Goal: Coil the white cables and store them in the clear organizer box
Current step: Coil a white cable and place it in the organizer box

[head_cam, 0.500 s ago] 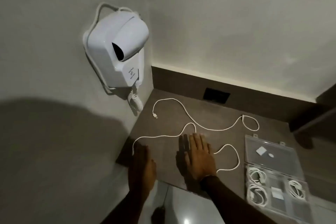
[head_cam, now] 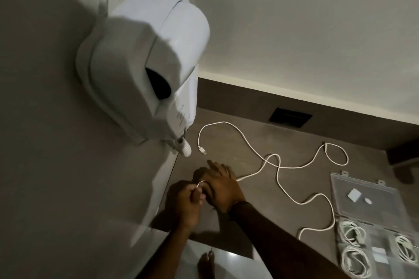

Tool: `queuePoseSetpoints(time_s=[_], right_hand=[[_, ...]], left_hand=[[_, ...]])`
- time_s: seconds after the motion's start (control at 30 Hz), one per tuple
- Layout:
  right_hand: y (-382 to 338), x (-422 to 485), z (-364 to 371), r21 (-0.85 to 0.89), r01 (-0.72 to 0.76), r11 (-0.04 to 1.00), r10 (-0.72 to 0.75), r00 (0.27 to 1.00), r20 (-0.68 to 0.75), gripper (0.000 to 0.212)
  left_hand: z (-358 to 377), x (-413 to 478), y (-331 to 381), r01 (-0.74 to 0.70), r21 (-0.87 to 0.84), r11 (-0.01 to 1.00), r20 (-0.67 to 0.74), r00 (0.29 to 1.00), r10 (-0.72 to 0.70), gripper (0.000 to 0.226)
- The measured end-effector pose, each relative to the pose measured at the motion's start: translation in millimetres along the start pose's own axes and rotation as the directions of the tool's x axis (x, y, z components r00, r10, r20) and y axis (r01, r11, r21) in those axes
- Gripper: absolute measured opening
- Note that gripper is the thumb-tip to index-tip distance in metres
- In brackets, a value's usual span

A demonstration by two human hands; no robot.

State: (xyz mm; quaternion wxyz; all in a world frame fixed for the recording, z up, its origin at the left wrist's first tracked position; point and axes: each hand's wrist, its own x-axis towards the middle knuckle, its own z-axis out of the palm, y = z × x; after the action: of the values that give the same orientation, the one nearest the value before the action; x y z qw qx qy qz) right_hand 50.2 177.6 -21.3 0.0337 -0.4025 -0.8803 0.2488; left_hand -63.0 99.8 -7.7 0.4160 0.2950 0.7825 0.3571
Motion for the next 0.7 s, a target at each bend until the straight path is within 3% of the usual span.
queuePoseSetpoints(time_s=[0.07,0.23,0.33,0.5,0.57,0.63,0.7], right_hand=[[12.2,-9.8,-26.3,0.127,0.038,0.991,-0.03,0.997,-0.065,0.019],[28.7,-53.0,-87.5,0.432,0.017,0.902,0.06,0.985,-0.163,0.017],[25.0,-70.9,-107.0,0.714,0.038,0.699,0.237,0.93,-0.282,0.007],[10.9,-88.8,-121.8,0.83,0.181,0.528,0.341,0.85,-0.402,0.013],[7.6,-91.9,-123.4,0.856,0.184,0.484,0.395,0.827,-0.401,0.011],[1.4,-97.4,-123.3,0.856,0.139,0.498,0.416,0.828,-0.377,0.01],[-9.3,-108.1,-121.7,0.806,0.088,0.586,0.363,0.86,-0.358,0.014]], left_hand=[[-3.8,-1.6,17.2,0.067,-0.216,0.974,0.146,0.989,-0.036,0.018],[-19.8,-21.1,66.7,0.124,-0.245,0.962,0.564,0.825,0.037,0.029],[-25.1,-41.9,99.3,0.207,-0.315,0.926,0.68,0.73,0.067,0.031],[-27.2,-67.5,129.0,0.375,-0.49,0.787,0.782,0.588,0.207,0.023],[-24.6,-73.1,135.4,0.403,-0.574,0.713,0.752,0.604,0.263,0.021],[-22.5,-72.5,140.4,0.425,-0.716,0.554,0.649,0.698,0.303,0.022],[-18.7,-66.4,144.5,0.315,-0.832,0.457,0.484,0.815,0.318,0.025]])
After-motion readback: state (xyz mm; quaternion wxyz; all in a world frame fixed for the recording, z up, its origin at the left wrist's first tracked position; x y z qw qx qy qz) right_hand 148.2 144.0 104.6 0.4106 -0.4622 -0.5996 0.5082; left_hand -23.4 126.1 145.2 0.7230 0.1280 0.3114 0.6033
